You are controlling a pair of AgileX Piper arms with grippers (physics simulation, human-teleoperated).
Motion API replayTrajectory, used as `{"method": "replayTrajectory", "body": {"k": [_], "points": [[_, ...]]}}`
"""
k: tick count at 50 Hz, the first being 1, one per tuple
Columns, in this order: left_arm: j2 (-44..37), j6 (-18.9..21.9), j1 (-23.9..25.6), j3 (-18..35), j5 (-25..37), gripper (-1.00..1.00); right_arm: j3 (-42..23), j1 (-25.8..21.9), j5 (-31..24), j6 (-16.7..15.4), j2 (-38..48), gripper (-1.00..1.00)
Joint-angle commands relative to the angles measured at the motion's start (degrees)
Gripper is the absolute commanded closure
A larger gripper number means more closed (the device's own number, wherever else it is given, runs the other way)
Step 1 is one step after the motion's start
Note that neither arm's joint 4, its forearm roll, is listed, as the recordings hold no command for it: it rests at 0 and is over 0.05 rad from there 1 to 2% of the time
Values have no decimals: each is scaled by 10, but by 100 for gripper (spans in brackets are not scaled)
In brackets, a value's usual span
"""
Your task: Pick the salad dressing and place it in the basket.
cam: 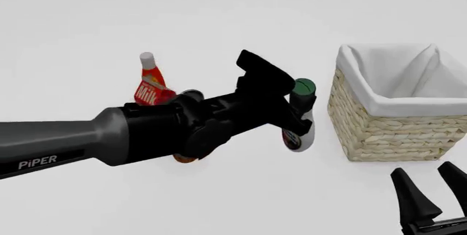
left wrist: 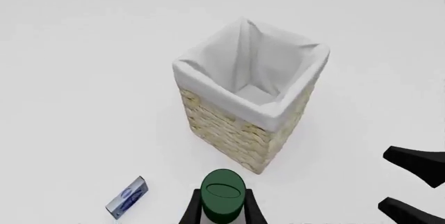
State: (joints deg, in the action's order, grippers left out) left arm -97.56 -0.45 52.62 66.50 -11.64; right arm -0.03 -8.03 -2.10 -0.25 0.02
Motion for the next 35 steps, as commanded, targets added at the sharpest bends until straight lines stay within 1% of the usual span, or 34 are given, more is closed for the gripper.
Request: {"method": "replayTrajectory", "body": {"k": [1,8,14,30,35], "points": [[4,6,4,-10,-19,100,0,0,0,-1,0,-100],[5,15,14,-16,-23,100,0,1,0,0,0,-100],[8,15,21,-20,-24,100,0,2,0,1,0,-100],[5,17,17,-16,-23,100,0,1,1,0,0,-100],[4,17,18,-16,-23,100,-3,-5,1,-5,0,-100]]}}
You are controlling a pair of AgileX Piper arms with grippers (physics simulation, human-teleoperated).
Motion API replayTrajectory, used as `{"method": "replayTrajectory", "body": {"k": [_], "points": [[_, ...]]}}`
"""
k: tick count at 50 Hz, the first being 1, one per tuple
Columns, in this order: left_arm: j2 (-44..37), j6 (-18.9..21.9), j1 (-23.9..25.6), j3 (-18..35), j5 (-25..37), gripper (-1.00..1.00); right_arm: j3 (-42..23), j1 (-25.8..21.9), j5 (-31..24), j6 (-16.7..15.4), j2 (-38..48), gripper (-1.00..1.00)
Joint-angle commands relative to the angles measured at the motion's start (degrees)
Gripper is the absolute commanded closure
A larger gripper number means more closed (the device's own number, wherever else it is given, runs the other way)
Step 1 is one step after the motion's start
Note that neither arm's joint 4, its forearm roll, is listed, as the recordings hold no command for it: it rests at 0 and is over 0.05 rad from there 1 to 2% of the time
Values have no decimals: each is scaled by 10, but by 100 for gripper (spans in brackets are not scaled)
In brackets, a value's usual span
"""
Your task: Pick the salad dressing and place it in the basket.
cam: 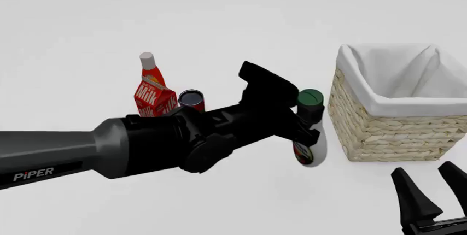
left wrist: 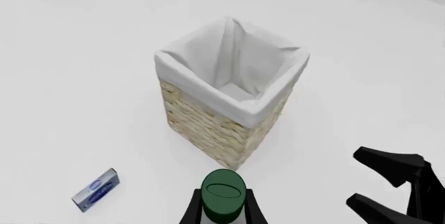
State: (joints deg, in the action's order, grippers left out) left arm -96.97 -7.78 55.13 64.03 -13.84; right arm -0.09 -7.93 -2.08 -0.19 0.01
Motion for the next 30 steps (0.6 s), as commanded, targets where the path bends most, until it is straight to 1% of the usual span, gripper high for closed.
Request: {"method": "replayTrajectory", "body": {"k": [1,9,19,26,27,29,30], "points": [[-2,90,-6,9,-2,100,-4,-8,0,-8,0,-100],[-2,92,-7,10,-2,100,-13,-24,-4,-17,0,-100],[-2,91,-6,10,0,100,-35,-60,-20,-19,3,-100],[-2,91,-4,10,0,100,-54,-86,6,-27,56,-100],[-2,91,-3,10,-1,100,-58,-97,17,-34,74,-100],[-2,90,-3,11,0,100,-58,-101,25,-37,88,-100],[-2,89,0,11,0,100,-59,-106,42,-39,120,-100]]}}
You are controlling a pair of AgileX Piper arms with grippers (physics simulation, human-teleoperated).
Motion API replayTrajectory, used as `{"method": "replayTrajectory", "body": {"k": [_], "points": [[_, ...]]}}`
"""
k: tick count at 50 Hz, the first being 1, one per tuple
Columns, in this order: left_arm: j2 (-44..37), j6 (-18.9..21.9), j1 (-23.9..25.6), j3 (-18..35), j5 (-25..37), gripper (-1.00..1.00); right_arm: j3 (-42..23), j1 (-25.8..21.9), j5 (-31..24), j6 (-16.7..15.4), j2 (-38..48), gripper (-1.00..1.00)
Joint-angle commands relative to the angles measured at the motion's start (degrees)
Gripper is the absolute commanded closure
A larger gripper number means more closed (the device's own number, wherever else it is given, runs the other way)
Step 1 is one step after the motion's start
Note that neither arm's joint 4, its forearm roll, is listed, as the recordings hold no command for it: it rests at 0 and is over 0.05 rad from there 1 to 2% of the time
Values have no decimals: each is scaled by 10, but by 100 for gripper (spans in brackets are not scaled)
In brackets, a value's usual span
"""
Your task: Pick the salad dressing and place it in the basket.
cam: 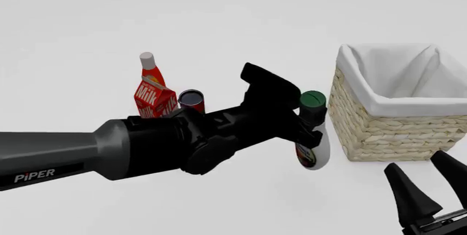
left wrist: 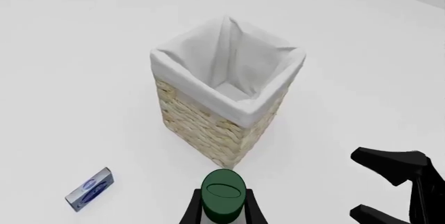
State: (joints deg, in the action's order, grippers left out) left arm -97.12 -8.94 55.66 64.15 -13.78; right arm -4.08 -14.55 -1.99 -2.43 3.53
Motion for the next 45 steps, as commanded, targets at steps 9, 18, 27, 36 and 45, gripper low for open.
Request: {"method": "replayTrajectory", "body": {"k": [9,18,27,36,45], "points": [[-3,103,-2,10,-2,100,-33,-76,80,-31,141,-100],[-3,101,1,8,-5,100,-47,-101,128,-38,217,-100],[0,100,2,8,-4,100,-54,-115,160,-43,270,-100],[3,102,6,7,-4,100,-57,-114,184,-41,310,-100],[10,104,8,8,1,100,-56,-113,202,-38,342,-100]]}}
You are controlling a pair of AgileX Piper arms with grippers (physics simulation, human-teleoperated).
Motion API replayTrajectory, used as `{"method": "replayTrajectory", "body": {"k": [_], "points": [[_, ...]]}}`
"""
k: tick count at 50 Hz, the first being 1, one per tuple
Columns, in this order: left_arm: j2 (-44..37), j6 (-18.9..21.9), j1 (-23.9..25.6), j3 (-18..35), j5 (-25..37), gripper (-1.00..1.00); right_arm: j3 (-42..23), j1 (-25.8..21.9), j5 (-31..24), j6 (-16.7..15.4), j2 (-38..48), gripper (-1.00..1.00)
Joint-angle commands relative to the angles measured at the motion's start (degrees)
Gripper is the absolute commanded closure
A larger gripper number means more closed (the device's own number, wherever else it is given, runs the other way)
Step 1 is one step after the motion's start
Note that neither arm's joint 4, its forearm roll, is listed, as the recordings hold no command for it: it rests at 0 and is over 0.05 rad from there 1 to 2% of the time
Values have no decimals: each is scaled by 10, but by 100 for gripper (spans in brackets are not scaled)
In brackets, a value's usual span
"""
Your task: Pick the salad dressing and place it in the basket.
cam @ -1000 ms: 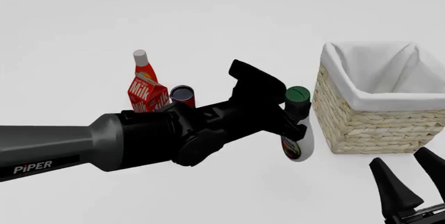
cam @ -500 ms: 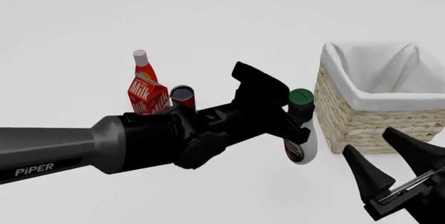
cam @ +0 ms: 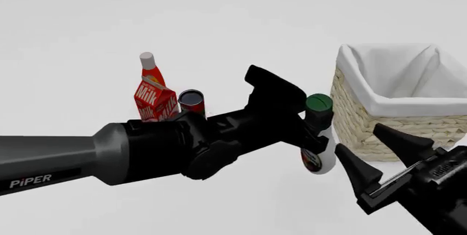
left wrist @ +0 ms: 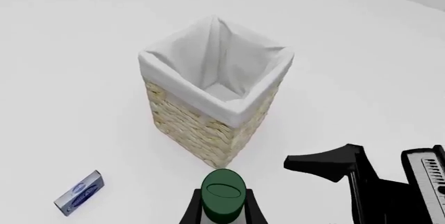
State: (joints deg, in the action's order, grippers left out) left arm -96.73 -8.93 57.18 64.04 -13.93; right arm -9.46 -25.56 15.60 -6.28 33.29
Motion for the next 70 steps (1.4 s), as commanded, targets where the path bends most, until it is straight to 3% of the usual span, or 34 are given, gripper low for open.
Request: {"method": "replayTrajectory", "body": {"k": [1,25,49,70], "points": [[6,104,-7,9,2,100,-2,-2,29,1,47,-100],[14,104,4,0,1,100,-9,-1,115,-24,162,-100],[26,105,13,2,8,100,2,-12,209,-19,275,-100],[29,107,17,1,10,100,-8,-23,230,-27,308,-100]]}}
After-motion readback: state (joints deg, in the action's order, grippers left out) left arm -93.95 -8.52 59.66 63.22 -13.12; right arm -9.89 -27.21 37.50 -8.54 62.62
